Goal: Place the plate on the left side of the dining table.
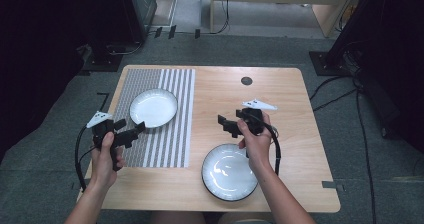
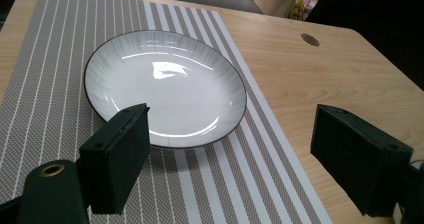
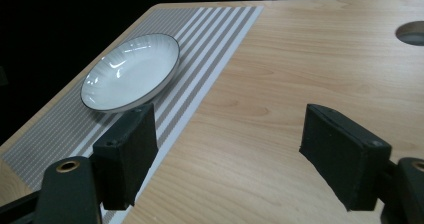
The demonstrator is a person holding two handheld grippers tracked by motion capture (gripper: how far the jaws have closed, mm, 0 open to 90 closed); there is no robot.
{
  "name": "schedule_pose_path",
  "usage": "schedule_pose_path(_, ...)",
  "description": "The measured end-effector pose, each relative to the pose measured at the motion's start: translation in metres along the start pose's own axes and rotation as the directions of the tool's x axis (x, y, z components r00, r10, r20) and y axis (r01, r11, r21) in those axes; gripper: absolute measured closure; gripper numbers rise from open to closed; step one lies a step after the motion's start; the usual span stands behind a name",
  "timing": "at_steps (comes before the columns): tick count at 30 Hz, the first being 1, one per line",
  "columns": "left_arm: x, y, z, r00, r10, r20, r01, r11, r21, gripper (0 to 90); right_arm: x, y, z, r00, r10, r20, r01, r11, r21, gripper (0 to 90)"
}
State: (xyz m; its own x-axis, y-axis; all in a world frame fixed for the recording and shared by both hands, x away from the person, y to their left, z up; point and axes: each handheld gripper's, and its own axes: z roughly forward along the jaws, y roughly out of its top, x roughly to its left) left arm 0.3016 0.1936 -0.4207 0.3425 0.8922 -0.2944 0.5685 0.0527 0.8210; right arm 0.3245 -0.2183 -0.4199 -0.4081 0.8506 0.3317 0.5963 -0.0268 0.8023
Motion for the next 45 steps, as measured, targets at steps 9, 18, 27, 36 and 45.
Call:
schedule_pose_path(9,0.004,-0.027,-0.02,0.9995,0.021,-0.022,-0.021,0.9997,0.015,16.1,-0.017,-0.034,-0.033,0.999,-0.008,0.045,0.008,1.0,-0.014,22.3)
schedule_pose_path(18,0.012,-0.063,-0.032,0.9968,0.028,-0.075,-0.026,0.9993,0.026,16.1,-0.041,-0.074,-0.063,0.9956,0.043,0.083,-0.04,0.999,-0.031,22.3)
schedule_pose_path(27,0.022,-0.087,-0.04,0.9901,0.065,-0.125,-0.062,0.9978,0.022,16.0,-0.07,-0.106,-0.098,0.9857,0.058,0.158,-0.051,0.997,-0.05,22.4)
schedule_pose_path(36,0.036,-0.104,-0.043,0.9807,0.085,-0.176,-0.077,0.9956,0.054,16.0,-0.107,-0.13,-0.128,0.9654,0.087,0.246,-0.074,0.995,-0.061,22.5)
schedule_pose_path(45,0.061,-0.112,-0.049,0.9658,0.079,-0.247,-0.064,0.9954,0.071,15.9,-0.142,-0.149,-0.147,0.9292,0.126,0.347,-0.114,0.992,-0.056,22.7)
